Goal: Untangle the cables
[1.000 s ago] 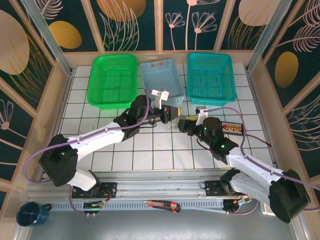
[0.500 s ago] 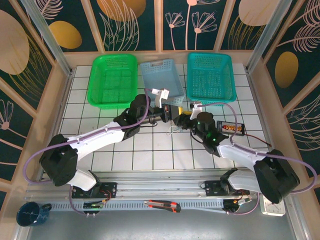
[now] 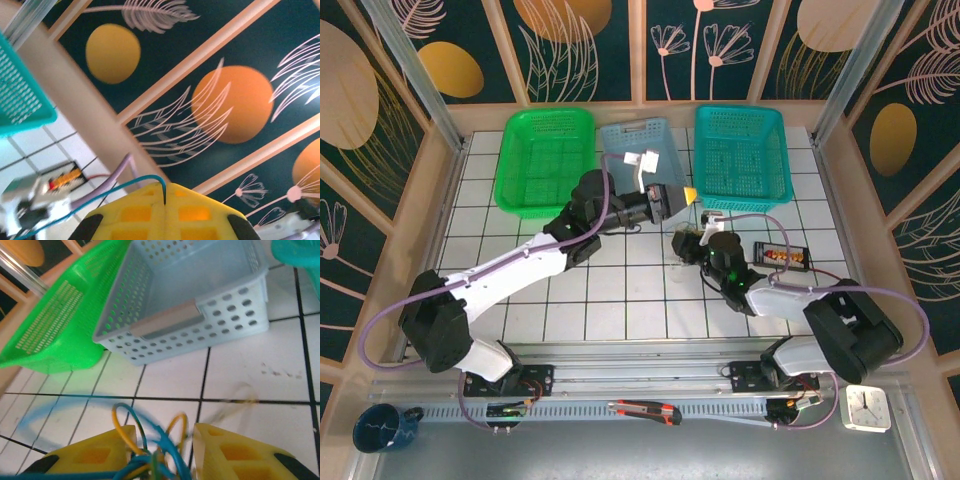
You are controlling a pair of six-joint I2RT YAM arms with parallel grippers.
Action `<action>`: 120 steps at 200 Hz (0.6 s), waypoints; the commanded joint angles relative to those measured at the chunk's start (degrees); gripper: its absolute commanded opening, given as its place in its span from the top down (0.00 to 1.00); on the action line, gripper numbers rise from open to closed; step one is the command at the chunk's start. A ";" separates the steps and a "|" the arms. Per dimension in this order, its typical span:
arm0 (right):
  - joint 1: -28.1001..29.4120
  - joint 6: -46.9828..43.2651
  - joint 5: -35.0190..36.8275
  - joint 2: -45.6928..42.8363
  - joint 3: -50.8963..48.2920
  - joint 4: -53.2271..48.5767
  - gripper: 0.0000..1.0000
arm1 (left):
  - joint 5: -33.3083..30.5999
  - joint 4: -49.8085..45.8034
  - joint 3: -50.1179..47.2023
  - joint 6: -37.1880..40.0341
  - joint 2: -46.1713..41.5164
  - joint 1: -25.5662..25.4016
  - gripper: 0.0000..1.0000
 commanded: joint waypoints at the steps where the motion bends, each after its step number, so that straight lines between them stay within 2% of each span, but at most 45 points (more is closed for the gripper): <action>1: 0.01 2.03 2.75 1.94 -2.10 3.55 0.66 | 1.89 0.48 6.81 -0.09 -1.86 -0.29 1.00; 71: 0.06 5.54 3.72 5.02 -7.30 7.19 0.67 | 0.89 -7.58 20.75 4.56 -0.82 -0.18 1.00; 120: 0.26 6.29 3.04 4.63 -8.25 6.49 0.63 | -1.42 -11.95 23.73 7.89 -1.52 0.15 1.00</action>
